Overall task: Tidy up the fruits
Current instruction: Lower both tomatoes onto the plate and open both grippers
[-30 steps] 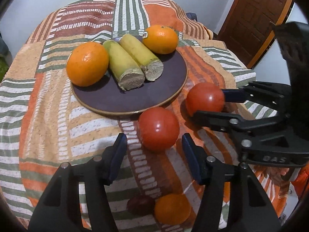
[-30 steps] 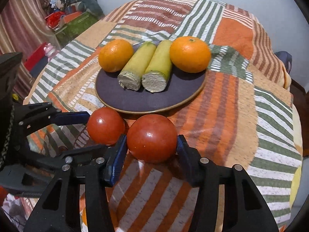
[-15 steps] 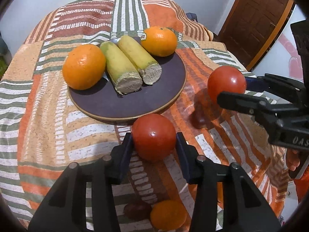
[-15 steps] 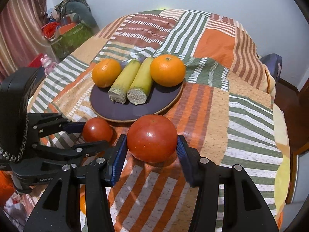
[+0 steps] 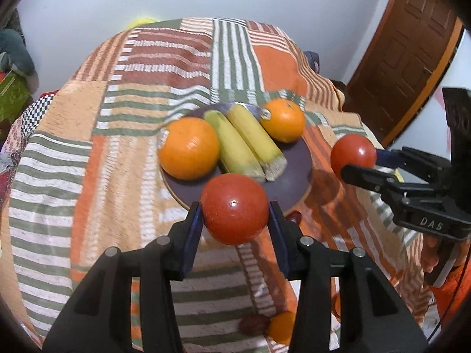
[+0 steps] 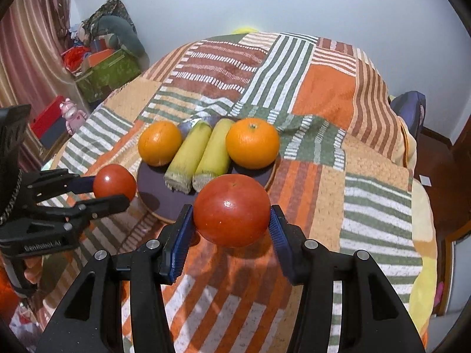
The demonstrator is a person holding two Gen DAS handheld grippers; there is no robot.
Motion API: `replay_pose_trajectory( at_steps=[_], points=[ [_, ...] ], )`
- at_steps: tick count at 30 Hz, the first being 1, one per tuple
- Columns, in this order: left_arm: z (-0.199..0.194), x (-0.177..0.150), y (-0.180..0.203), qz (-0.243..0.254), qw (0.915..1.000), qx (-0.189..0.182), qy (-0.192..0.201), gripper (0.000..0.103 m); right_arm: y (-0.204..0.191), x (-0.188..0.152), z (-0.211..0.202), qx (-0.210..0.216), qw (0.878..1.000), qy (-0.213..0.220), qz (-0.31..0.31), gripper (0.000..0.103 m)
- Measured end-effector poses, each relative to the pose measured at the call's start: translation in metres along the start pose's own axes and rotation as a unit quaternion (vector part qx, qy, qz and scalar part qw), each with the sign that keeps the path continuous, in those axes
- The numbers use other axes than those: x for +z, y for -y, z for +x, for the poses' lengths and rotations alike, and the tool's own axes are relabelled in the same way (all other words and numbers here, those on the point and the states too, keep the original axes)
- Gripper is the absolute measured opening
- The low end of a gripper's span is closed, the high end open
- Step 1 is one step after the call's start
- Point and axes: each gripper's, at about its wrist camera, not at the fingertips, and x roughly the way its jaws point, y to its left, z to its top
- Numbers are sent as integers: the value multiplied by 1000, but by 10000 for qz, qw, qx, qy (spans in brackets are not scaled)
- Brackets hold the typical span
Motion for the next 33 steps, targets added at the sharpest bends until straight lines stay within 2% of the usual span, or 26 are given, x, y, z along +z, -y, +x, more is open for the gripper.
replay_pose_trajectory(
  at_steps=[10, 21, 29, 31, 33],
  points=[
    [22, 16, -13, -120, 9999, 59, -70, 44, 4, 18, 27, -22, 10000, -60, 28, 48],
    [47, 15, -16, -157, 9995, 4, -256, 44, 8, 17, 50, -110, 9996, -277, -18, 48],
    [54, 15, -14, -126, 9990, 91, -414, 45, 9, 17, 52, -54, 9993, -368, 57, 49],
    [50, 15, -14, -156, 9993, 81, -343, 51, 8, 17, 52, -34, 9993, -379, 53, 49],
    [42, 15, -14, -176, 9996, 103, -219, 63, 6, 18, 49, -8, 9994, -357, 38, 53]
  ],
)
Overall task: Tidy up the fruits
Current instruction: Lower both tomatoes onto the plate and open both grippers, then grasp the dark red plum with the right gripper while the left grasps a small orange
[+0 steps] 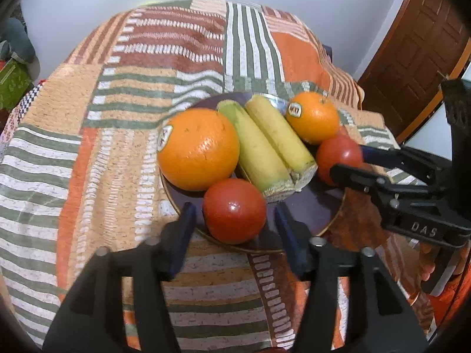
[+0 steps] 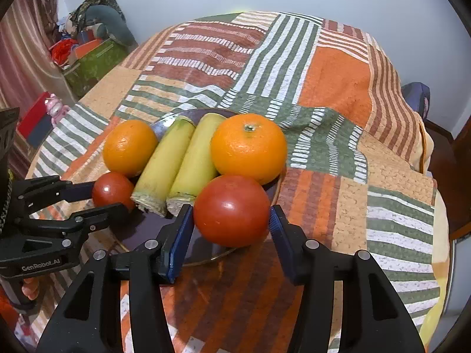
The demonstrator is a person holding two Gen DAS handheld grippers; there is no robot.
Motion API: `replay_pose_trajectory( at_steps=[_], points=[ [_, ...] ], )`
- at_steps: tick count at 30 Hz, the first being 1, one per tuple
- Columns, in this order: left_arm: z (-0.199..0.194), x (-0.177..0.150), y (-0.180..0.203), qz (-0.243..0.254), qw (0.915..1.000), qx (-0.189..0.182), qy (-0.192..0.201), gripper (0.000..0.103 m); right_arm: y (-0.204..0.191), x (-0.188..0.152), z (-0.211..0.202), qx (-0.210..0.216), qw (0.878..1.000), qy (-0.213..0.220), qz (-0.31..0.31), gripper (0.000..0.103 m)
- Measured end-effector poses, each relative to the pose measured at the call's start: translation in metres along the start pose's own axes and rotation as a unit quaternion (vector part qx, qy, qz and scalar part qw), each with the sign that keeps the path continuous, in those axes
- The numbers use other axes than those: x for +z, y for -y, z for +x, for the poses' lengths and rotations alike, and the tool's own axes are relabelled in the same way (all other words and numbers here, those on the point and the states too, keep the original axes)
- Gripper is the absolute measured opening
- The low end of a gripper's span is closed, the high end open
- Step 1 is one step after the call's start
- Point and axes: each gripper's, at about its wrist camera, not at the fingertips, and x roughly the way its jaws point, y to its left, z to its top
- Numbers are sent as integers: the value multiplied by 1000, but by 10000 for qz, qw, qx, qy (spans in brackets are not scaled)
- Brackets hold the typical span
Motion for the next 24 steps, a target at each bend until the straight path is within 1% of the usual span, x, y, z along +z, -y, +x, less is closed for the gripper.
replay_pose_trajectory(
  at_steps=[3, 9, 11, 13, 14, 20, 24],
  points=[
    [-12, 1, 1, 54, 9999, 53, 146, 63, -5, 0, -9, -64, 9998, 132, -98, 59],
    [-35, -2, 2, 105, 9994, 115, 297, 63, -15, -6, -27, -1, 9996, 207, -215, 59],
    [-40, -5, 1, 127, 9993, 161, 303, 64, -19, -13, -30, 145, 9995, 120, -238, 60],
    [-43, -9, 0, 123, 9993, 175, 294, 65, -24, -20, -28, 256, 9993, -9, -269, 62],
    [-44, -12, -1, 115, 9994, 175, 282, 65, -28, -24, -27, 266, 9991, -59, -315, 64],
    [-43, -26, -7, 55, 9998, 96, 163, 65, -45, -43, -9, 246, 9970, -378, -626, 64],
    [-40, -37, -10, 110, 9998, 120, 84, 65, -47, -45, 8, 250, 9963, -550, -604, 63]
  ],
)
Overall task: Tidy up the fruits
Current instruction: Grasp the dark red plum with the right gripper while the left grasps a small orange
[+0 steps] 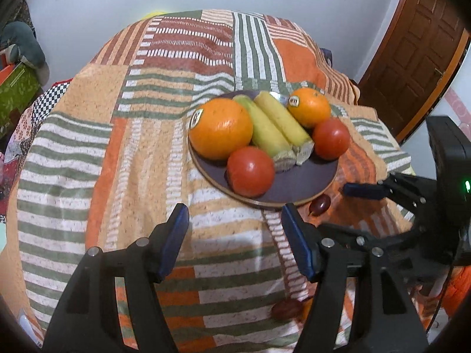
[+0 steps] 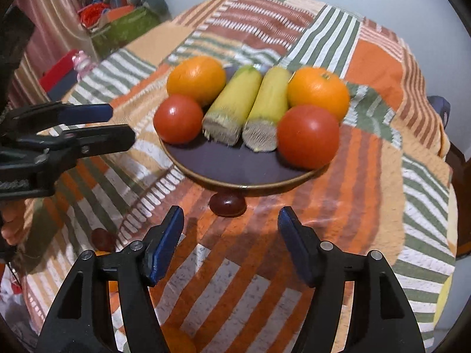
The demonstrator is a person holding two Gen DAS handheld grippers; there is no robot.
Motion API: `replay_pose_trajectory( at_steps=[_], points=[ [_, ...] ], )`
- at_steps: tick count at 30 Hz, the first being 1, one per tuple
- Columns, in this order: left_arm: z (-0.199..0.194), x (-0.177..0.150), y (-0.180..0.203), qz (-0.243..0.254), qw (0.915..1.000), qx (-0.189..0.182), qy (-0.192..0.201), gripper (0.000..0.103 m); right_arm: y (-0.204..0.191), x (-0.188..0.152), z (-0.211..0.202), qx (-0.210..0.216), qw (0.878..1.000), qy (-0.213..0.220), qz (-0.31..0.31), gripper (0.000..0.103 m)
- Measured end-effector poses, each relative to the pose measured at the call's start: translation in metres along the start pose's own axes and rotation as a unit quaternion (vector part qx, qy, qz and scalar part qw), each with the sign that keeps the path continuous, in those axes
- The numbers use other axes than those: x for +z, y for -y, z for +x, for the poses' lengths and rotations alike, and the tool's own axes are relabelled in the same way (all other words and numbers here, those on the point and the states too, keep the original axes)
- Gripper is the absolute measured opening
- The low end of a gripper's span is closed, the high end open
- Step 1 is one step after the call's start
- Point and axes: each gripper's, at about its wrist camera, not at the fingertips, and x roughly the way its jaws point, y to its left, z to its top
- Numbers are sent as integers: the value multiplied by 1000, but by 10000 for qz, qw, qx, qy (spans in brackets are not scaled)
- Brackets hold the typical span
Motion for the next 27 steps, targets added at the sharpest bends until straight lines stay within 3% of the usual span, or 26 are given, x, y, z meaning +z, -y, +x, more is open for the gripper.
replay_pose_trajectory(
  at_steps=[2, 7, 9, 11, 27],
  points=[
    [2, -5, -1, 32, 10000, 18, -35, 65, 1, 2, 6, 38, 10000, -57, 52, 62],
    [4, -15, 0, 143, 9998, 72, -87, 65, 1, 9, 14, -89, 9999, -67, -35, 48],
    [3, -17, 3, 200, 9997, 33, -97, 65, 0, 10, 14, -3, 9999, -75, -86, 34],
    [1, -20, 6, 216, 9997, -24, -102, 65, -3, 7, 10, 56, 9999, -86, -119, 26],
    [-40, -53, 43, 446, 9986, -278, -96, 64, -18, -29, -63, -131, 9986, 509, -52, 26]
  ],
)
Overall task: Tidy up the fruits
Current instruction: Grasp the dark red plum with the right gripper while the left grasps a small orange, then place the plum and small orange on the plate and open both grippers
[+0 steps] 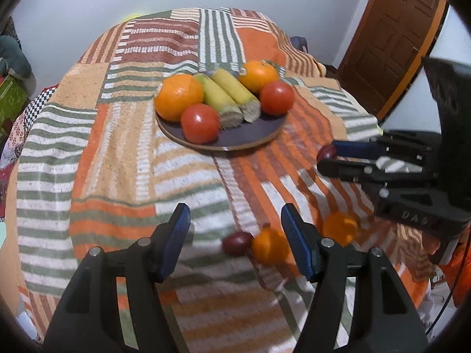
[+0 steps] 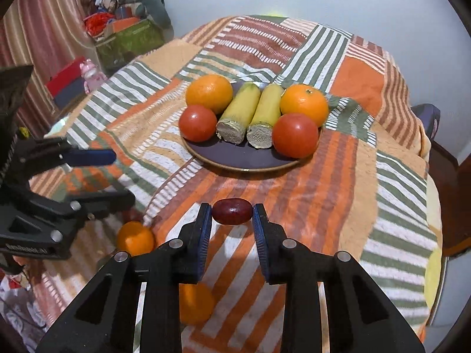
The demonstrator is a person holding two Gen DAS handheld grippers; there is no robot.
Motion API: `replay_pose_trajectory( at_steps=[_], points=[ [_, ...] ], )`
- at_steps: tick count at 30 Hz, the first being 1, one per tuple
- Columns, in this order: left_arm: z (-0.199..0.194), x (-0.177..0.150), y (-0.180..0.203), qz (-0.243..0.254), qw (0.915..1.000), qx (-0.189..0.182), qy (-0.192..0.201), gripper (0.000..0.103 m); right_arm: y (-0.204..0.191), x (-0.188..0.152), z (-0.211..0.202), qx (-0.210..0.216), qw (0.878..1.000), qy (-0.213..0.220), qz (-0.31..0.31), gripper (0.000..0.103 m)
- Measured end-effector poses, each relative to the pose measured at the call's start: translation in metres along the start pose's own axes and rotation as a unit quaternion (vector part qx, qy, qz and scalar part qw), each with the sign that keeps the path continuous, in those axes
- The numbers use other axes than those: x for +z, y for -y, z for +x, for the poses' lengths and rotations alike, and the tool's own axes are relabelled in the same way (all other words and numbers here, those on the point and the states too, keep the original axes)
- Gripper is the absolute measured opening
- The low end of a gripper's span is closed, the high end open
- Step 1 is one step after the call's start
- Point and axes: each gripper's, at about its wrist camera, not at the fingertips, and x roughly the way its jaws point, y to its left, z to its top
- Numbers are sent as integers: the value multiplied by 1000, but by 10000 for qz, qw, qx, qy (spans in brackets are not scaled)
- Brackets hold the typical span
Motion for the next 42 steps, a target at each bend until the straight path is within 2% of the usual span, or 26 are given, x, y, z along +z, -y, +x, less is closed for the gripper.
replay_pose_trajectory(
  at_steps=[5, 10, 20, 30, 42],
  points=[
    [3, -18, 15, 96, 9998, -10, -145, 62, -5, -7, -12, 8, 10000, 76, 23, 26],
    [14, -28, 24, 106, 9994, 66, -327, 47, -4, -16, -19, 31, 9999, 97, 128, 26],
    [19, -30, 33, 121, 9996, 118, -233, 33, 0, -21, -19, -20, 9998, 54, 190, 26],
    [7, -23, 30, 89, 9999, 77, -76, 33, 3, -18, -18, -9, 9997, 90, 208, 26],
    [-14, 22, 10, -107, 9991, 91, 412, 33, 8, 7, -15, -23, 9992, 346, 208, 26]
  ],
)
